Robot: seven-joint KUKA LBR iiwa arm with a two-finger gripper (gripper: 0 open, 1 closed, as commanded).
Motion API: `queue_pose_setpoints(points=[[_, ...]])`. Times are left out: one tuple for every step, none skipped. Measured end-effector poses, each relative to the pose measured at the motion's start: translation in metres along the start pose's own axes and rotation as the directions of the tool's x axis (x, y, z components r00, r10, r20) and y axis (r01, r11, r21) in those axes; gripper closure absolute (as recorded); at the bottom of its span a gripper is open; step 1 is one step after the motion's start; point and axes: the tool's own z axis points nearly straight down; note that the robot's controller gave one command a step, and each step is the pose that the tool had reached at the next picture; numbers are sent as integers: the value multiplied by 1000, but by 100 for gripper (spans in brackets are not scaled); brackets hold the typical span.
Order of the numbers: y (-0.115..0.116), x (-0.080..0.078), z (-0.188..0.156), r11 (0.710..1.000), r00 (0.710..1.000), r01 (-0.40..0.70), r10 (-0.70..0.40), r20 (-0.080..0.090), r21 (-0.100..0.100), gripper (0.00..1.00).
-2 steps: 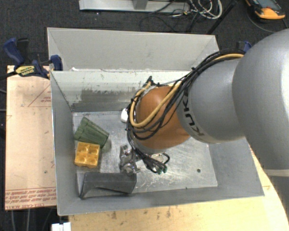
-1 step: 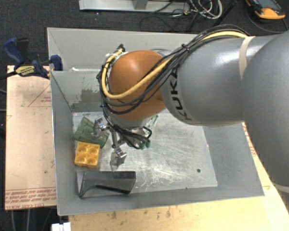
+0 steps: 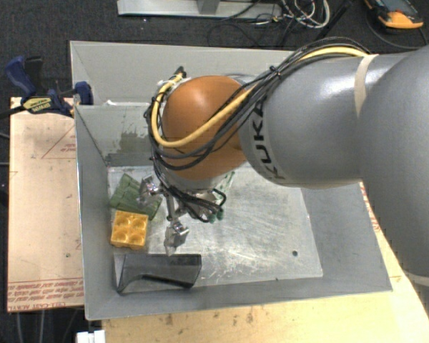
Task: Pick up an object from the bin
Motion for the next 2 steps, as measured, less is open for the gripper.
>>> queue_pose_setpoints(points=[[8,-10,41,1000,1000,-6,6,8,2,0],[10,-18,52,998,997,67,-67,28,2,0]])
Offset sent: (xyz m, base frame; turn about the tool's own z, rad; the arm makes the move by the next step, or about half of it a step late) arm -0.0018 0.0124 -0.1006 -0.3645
